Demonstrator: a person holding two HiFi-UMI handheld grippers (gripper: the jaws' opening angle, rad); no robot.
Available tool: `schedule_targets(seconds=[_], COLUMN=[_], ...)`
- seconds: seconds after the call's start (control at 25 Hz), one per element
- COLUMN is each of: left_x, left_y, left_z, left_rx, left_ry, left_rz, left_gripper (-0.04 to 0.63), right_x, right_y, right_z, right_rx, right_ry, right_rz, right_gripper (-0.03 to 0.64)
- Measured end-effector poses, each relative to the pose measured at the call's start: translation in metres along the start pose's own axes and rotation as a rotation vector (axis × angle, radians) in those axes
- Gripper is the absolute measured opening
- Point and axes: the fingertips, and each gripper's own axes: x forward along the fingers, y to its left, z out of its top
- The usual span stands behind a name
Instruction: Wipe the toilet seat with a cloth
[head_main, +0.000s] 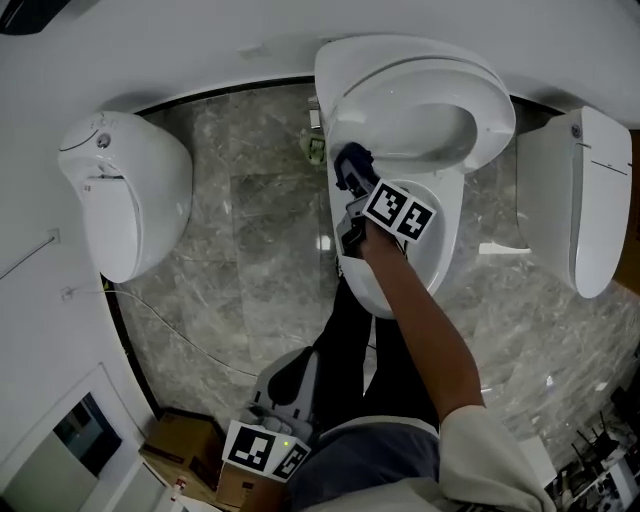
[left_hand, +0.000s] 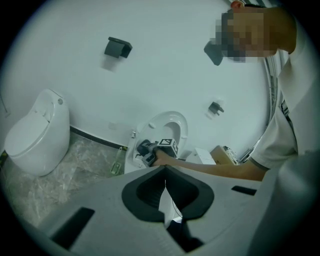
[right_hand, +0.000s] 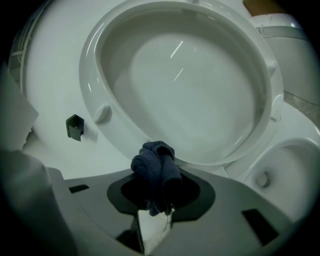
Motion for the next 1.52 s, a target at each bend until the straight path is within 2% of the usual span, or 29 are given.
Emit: schedule_targets(seconds=[0.24, 0.4, 0.48, 0.56, 0.64, 0.8, 0.92, 1.2, 1.52], left_x=[0.014, 0.023, 0.026, 0.026, 0.029, 0.037, 0.040, 0.042, 0.048], left_y=[-0.012, -0.015, -0.016, -0.019, -0.025, -0.033, -0.030, -0.020, -0.025], left_z=[-0.020, -0.037, -0.045, -0.055, -0.067, -0.081, -0.079, -0.085, -0.092], left_rx=[-0.008, 0.001, -0.045, -0.139, -0.194, -0.163, -0.146, -0.156, -0.170], left_ry=[0.057, 0.100, 0.111, 0.113, 0.119, 0.153, 0.147, 0.143, 0.153], left_rz=[-0.020, -0.030, -0.036, -0.053, -0.072, -0.084, -0.071, -0.039, -0.046], left_gripper=[0.009, 0.009, 0.009, 0.009, 0.009, 0.009, 0.009, 0.009, 0.009], right_x=[0.001, 0.000, -0.002, -0.004, -0.005, -0.007, -0.010, -0.014, -0.022], right_y=[-0.009, -0.036, -0.053, -0.072, -0.089, -0.114, -0.128, -0.148, -0.167], right_z=[-0.007, -0.018, -0.023, -0.027, -0.030, -0.029, -0.027, -0.023, -0.017], right_rx=[0.251, 0.334, 0.363, 0.364, 0.363, 0.372, 0.365, 0.291, 0.264], right_ry=[-0.040, -0.048, -0.049, -0.047, -0.038, -0.024, -0.017, 0.024, 0.034], right_rz=[0.157, 0.155, 0.139, 0.110, 0.081, 0.051, 0.032, 0.008, -0.027], right_gripper=[0.104, 0.104, 0.104, 0.103, 0.104, 0.104, 0.104, 0.104, 0.104])
